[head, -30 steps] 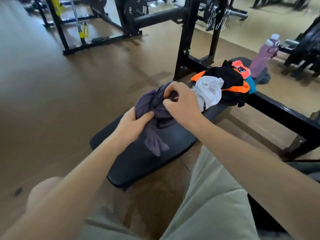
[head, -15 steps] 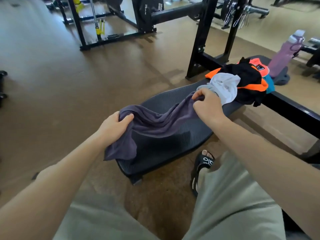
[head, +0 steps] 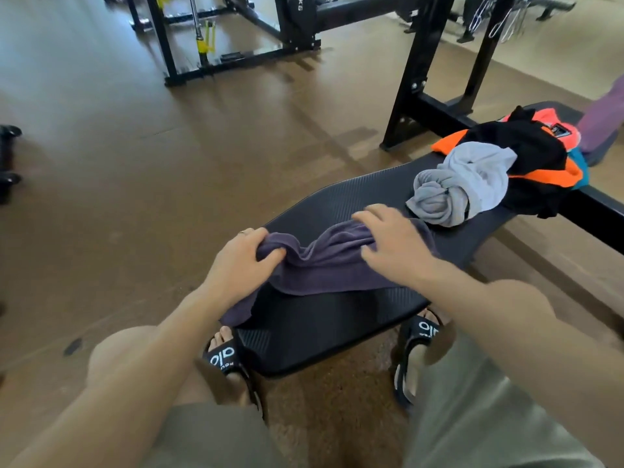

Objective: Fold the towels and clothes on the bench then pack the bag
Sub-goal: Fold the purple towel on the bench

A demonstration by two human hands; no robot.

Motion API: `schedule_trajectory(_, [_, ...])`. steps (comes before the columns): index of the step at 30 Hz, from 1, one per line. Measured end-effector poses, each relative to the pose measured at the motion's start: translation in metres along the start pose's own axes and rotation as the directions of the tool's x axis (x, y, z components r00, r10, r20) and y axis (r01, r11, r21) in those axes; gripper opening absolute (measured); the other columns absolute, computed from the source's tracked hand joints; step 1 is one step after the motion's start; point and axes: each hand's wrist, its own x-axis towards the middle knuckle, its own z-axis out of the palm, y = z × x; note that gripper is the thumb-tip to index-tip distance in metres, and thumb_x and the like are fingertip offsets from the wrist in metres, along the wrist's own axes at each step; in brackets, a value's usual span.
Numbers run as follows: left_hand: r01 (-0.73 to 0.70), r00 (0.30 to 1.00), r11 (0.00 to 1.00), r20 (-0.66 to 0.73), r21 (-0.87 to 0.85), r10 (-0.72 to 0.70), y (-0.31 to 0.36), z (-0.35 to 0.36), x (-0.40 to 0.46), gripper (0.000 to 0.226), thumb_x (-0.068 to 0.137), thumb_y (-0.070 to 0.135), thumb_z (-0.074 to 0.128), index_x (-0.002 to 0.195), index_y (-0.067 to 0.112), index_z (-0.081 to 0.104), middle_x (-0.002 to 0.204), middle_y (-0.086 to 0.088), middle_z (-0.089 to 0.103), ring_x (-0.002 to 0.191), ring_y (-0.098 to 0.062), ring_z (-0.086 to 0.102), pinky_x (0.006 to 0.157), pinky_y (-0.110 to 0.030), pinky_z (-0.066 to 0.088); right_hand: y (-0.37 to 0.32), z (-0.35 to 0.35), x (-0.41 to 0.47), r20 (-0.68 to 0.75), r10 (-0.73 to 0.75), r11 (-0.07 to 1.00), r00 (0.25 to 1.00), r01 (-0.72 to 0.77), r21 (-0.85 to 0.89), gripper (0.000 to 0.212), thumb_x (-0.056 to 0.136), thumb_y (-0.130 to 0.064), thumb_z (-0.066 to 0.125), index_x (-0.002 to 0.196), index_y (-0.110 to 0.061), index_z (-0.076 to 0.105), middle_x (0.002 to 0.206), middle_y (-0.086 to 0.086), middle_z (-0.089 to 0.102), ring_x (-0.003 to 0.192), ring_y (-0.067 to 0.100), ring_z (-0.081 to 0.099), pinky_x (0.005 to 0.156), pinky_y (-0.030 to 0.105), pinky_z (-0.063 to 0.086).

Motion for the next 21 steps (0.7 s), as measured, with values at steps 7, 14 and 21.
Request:
schedule_trajectory(7, [-0.152,0.982,0.978,-0.092,0.139,0.166,0.008,0.007,0.005,0.030,0.089,0.056,0.054,0.080,0.027,0.049,0.080,0.009,0.050,0.080,-0.013,0.053,0.067,-0.033,0.042,-0.014,0.061,0.008,0.062,-0.253,0.967,0.966,0.250,0.049,0.051,0.081,-0.029,0.068,0.131,-0.024,0.058,0.137,-0.001,0.058,0.130,0.021,0.050,0.110,0.043,0.040])
schedule_trajectory(14, [-0.180,0.971,0.960,-0.121,0.214,0.209,0.007,-0.002,-0.008,0.017,0.087,0.044,0.060,0.093,0.031,0.051,0.091,0.011,0.049,0.077,-0.013,0.056,0.063,-0.034,0.047,-0.024,0.062,0.028,-0.043,-0.306,0.951,0.951,0.307,0.021,0.024,0.082,-0.025,0.066,0.106,-0.023,0.060,0.106,-0.005,0.064,0.110,0.022,0.055,0.102,0.041,0.042])
schedule_trajectory(21, [-0.135,0.952,0.924,-0.211,0.358,0.221,0.006,-0.003,-0.015,0.030,0.086,0.017,0.062,0.082,0.024,0.033,0.086,0.008,0.037,0.062,-0.023,0.041,0.050,-0.034,0.038,-0.020,0.062,0.040,-0.138,-0.355,0.935,0.925,0.349,-0.063,0.004,0.089,-0.019,0.056,0.087,-0.018,0.059,0.086,0.000,0.058,0.088,0.024,0.054,0.101,0.043,0.042])
